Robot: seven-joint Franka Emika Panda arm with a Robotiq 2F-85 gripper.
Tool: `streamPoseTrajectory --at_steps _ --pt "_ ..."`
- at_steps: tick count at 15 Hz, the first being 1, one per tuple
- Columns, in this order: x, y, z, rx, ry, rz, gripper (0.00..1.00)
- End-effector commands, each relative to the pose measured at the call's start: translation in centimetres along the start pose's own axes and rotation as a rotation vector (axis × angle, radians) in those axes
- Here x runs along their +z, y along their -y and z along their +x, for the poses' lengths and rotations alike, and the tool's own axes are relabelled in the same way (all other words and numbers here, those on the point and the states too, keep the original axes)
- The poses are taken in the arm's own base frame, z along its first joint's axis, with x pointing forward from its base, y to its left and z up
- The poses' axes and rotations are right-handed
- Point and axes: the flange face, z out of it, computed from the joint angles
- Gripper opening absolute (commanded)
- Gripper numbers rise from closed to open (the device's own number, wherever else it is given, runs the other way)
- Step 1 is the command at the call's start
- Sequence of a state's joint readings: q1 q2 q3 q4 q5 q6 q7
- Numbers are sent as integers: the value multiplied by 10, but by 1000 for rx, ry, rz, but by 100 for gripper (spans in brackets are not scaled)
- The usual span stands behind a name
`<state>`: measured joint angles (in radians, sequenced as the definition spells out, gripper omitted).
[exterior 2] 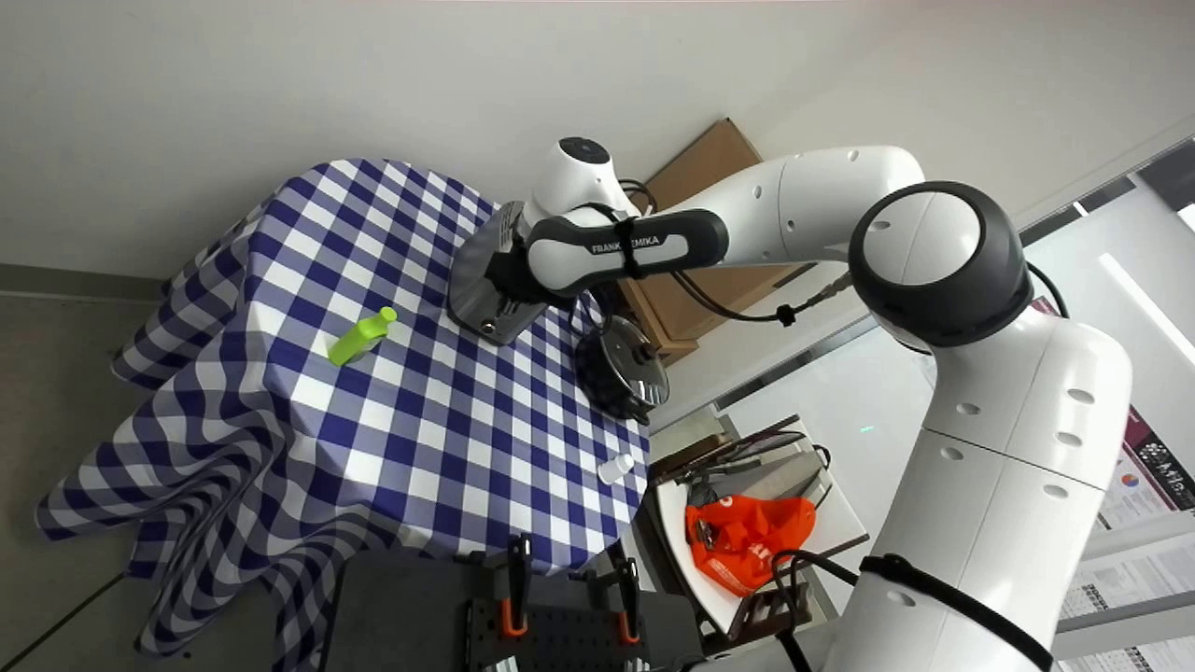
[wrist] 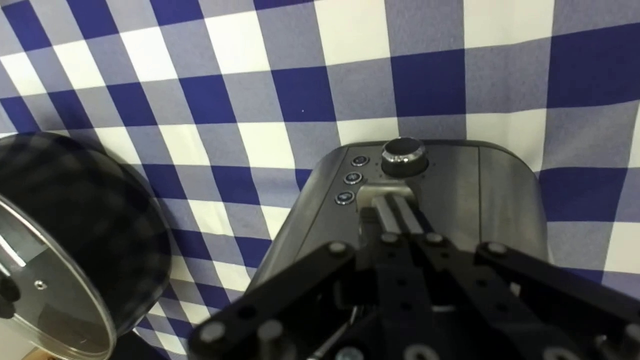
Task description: Push the lever on the toaster downwards
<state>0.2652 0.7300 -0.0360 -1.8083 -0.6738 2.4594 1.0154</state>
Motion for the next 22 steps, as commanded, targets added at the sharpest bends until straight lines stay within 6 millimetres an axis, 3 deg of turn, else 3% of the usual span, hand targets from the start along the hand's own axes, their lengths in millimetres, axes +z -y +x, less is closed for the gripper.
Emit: streamPoseTrajectory --at_steps 1,4,9,13,17,22 --pt "29 16 0 -50 8 -11 0" --pt "42 23 -3 -78 14 -19 0" --pt "37 25 -4 -97 15 -25 0" --pt "6 13 -9 -100 35 61 0" --pt "-17 3 -29 -118 73 176 0" --pt "-52 -42 -61 -146 128 186 0"
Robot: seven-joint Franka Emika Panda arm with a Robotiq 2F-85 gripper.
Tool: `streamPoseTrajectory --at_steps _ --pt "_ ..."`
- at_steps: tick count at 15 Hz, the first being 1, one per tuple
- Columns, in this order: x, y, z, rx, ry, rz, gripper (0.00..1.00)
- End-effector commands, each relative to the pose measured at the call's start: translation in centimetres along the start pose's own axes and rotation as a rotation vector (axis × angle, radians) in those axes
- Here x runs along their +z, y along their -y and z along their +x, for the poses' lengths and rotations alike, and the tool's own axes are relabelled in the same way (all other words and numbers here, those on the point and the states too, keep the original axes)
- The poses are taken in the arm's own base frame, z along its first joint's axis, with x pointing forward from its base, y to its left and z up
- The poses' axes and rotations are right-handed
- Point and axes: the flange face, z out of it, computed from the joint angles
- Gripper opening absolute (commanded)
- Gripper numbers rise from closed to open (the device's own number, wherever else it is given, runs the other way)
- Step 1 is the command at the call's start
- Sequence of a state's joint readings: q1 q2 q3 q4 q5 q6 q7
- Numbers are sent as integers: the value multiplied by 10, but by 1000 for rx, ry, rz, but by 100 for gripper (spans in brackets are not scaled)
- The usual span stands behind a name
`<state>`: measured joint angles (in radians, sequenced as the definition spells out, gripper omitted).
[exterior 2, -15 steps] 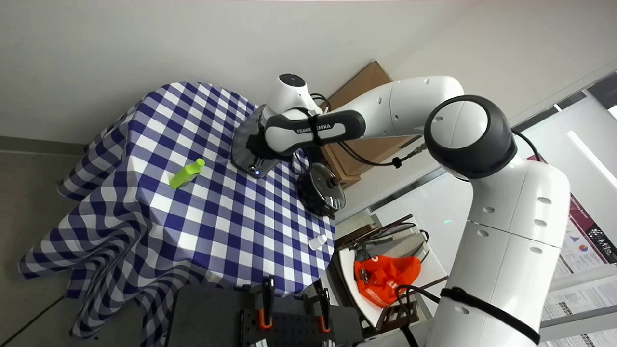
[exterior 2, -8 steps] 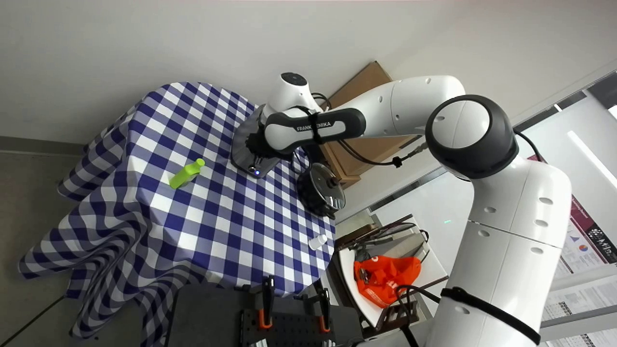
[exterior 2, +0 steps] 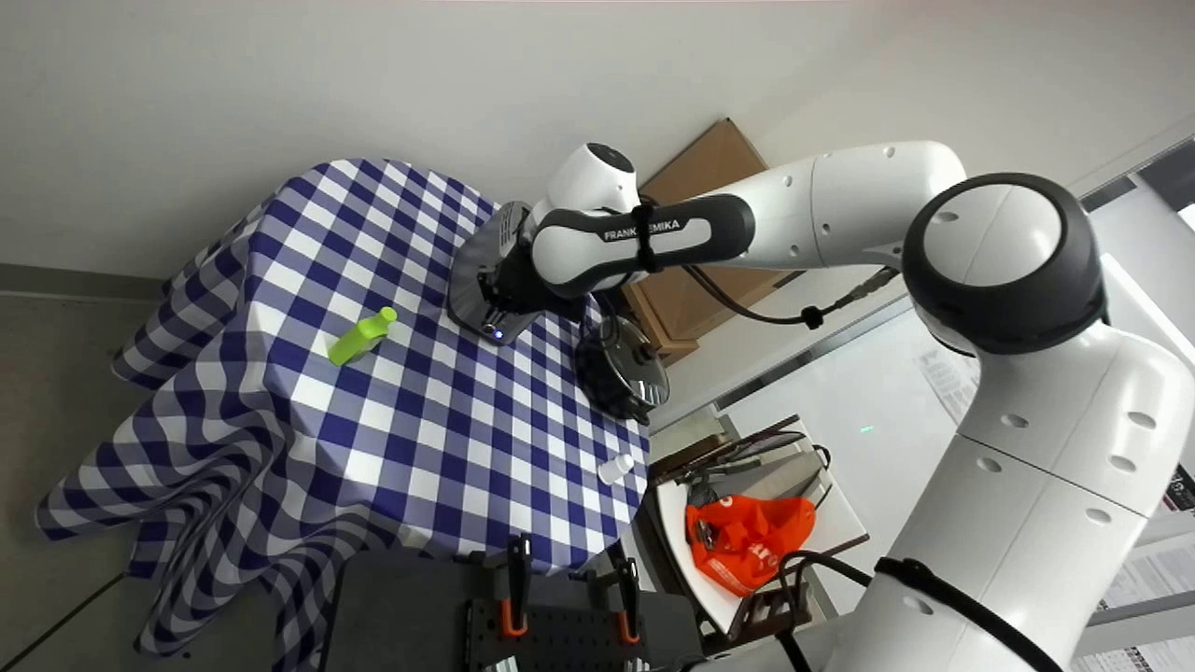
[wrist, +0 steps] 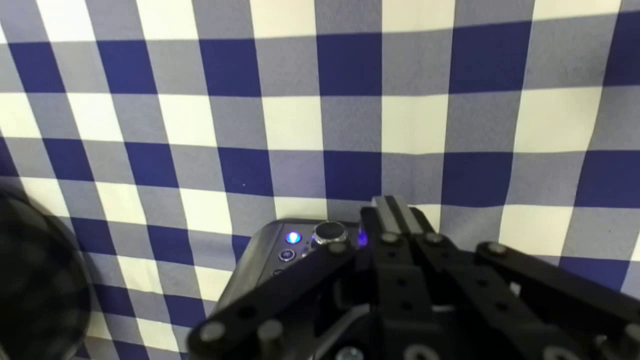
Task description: Push the lever on the toaster downwards
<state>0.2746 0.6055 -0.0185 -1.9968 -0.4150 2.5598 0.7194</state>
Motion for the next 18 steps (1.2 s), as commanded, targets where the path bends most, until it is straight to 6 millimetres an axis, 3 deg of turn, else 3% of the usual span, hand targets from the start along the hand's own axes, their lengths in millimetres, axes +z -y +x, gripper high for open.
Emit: streamPoseTrajectory --at_steps 1,7,8,10,15,18 --pt "-38 -37 -34 -9 15 17 0" --pt "-100 -74 -68 51 -52 60 0" --pt "-108 -78 -73 61 -59 71 26" --pt "-125 -84 -83 71 -82 87 32" --pt "-155 -103 -108 97 -100 218 70" --pt "-165 -126 -119 100 -80 287 91"
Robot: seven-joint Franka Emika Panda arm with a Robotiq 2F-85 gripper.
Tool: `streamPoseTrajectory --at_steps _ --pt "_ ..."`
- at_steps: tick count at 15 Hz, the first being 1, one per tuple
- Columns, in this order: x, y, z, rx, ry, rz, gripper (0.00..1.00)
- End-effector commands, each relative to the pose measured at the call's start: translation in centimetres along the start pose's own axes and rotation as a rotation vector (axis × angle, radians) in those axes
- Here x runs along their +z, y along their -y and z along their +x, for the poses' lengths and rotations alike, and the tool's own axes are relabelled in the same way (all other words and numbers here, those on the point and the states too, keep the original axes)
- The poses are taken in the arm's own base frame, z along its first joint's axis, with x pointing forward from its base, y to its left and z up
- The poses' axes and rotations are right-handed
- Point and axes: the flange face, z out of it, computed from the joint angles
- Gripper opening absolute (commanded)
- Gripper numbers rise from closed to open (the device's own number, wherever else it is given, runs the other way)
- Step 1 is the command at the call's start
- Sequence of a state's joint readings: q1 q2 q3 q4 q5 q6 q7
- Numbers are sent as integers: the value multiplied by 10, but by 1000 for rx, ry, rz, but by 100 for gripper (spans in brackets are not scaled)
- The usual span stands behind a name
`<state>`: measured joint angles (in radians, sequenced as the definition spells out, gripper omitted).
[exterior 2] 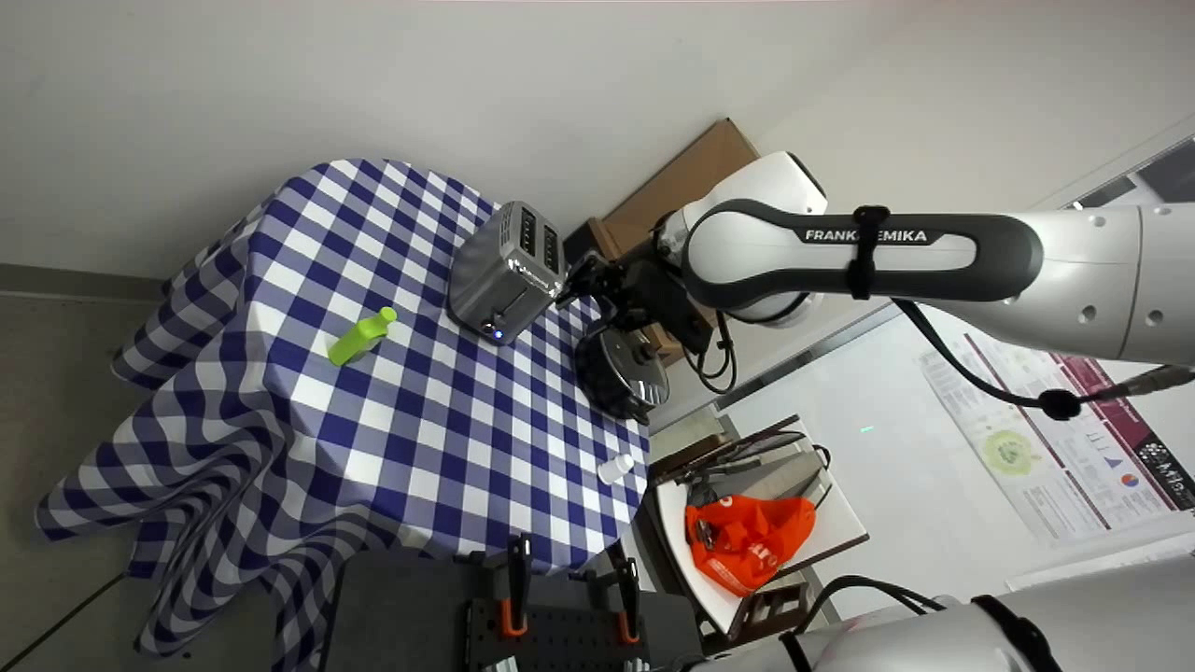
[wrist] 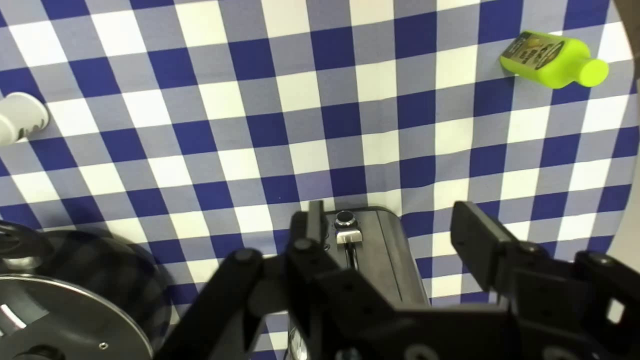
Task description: Push the lever on the toaster downwards
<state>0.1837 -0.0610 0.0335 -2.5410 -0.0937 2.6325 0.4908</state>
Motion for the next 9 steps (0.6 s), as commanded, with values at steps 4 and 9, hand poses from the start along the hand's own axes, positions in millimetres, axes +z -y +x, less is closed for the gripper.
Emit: streamPoseTrajectory --at_steps 4,9 --pt "-40 -65 -14 10 6 26 100" --pt "-43 -82 -6 37 24 -17 100"
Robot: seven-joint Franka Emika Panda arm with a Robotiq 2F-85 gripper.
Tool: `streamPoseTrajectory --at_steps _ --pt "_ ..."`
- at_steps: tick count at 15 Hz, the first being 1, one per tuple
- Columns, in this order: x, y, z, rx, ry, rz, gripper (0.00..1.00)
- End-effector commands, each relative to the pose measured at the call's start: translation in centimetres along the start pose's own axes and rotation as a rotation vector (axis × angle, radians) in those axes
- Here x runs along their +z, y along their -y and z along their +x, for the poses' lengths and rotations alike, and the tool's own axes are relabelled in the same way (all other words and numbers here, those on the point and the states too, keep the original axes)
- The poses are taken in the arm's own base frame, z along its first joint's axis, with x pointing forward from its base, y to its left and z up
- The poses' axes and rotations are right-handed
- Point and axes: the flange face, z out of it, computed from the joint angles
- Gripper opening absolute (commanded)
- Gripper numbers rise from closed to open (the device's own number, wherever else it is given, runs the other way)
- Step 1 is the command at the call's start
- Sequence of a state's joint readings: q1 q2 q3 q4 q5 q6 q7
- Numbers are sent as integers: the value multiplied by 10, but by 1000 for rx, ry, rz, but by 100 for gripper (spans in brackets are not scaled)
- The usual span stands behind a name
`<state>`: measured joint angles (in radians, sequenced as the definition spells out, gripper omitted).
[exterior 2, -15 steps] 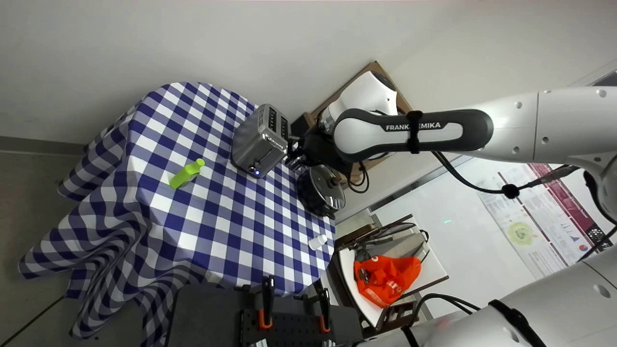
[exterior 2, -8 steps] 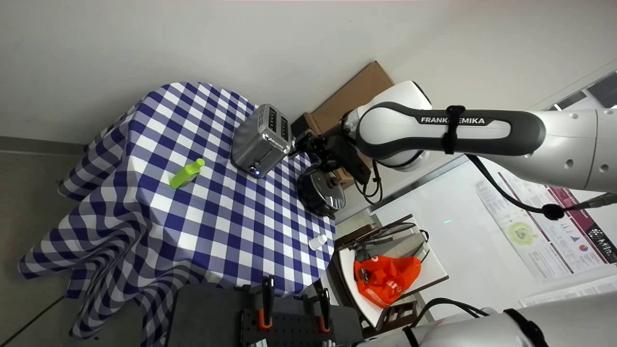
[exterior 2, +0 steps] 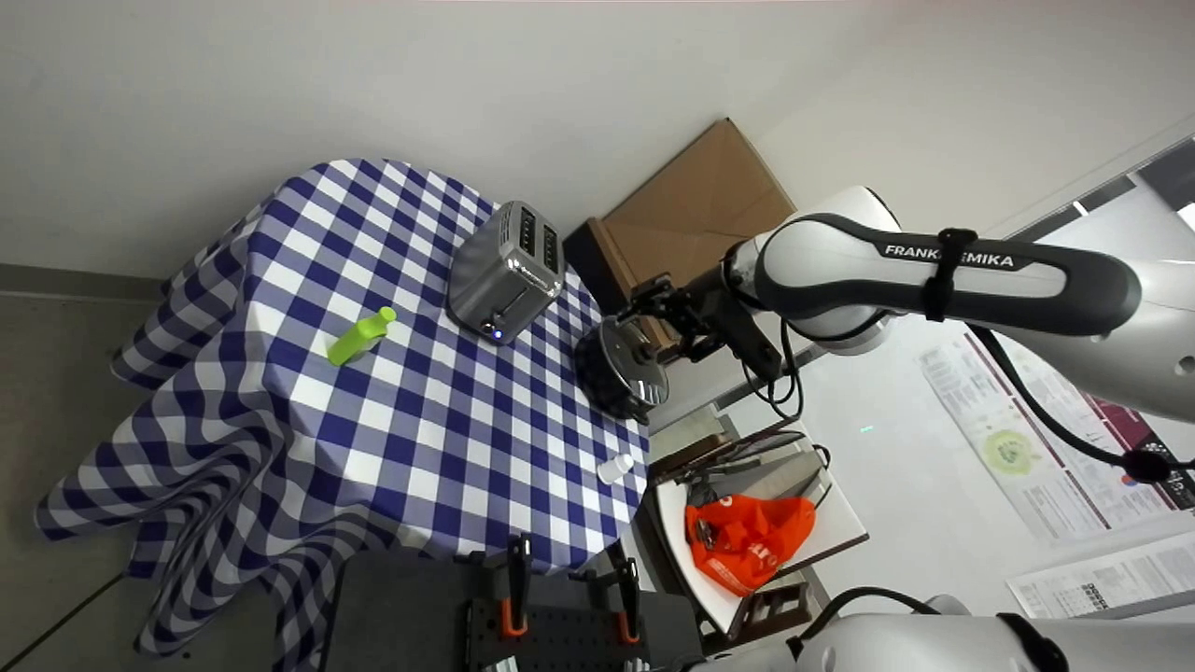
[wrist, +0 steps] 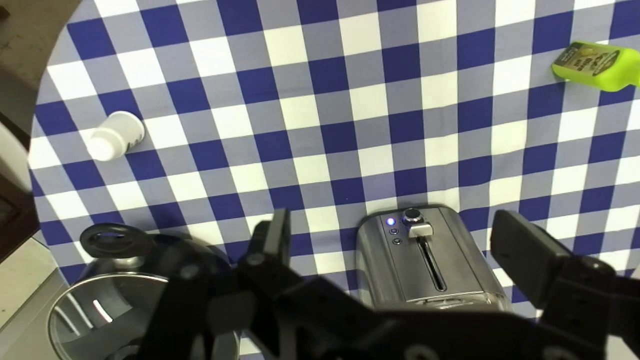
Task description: Push the lever on the toaster downwards
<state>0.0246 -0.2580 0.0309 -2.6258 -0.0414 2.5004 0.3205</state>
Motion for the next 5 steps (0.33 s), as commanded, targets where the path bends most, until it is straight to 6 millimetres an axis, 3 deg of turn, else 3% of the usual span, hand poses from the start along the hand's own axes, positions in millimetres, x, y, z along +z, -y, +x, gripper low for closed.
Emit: streamPoseTrajectory --at_steps 1,5 --pt "0 0 0 1 1 0 100" --pt "3 4 -1 -9 7 -2 100"
